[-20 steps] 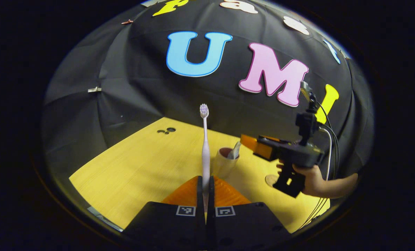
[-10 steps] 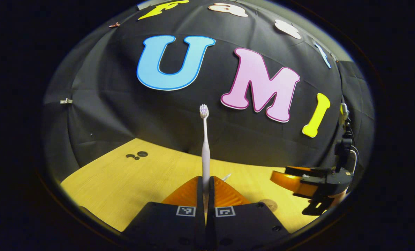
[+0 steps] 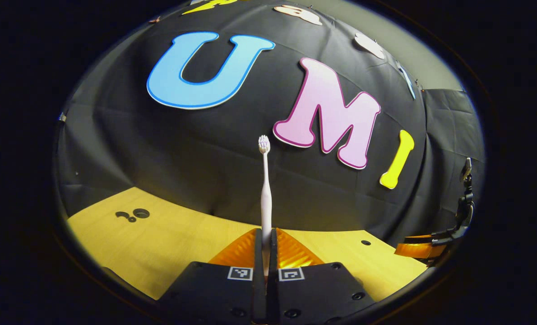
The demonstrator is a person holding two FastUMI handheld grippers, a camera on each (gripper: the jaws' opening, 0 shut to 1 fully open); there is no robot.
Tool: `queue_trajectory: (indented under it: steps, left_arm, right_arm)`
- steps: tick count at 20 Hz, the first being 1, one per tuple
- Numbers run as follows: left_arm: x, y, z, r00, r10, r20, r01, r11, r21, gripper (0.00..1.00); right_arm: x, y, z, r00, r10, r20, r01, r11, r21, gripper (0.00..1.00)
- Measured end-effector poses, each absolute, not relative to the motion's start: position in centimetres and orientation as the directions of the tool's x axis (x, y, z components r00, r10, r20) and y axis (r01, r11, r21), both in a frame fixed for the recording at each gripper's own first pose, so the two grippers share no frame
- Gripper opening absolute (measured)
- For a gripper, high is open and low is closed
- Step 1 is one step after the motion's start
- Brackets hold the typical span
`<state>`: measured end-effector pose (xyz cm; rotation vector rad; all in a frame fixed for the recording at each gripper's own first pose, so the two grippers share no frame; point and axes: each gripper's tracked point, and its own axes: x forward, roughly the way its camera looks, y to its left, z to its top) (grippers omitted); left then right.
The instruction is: Put the toothbrush and toothpaste on the desktop into the cup, then pick up the cup and place it on the coaster on the desktop.
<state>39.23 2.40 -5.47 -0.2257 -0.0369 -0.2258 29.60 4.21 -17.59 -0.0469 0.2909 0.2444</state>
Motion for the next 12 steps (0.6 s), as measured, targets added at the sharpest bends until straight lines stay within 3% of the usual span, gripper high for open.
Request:
queue_trajectory:
  steps: [12]
  left_arm:
    - [38.3,2.4,-9.8,0.948,-0.311,0.068,0.317,0.938,-0.137,0.13]
  right_arm:
    - [27.0,1.1,-20.7,0.932,0.161,-0.326,-0.198,0.976,-0.086,0.98]
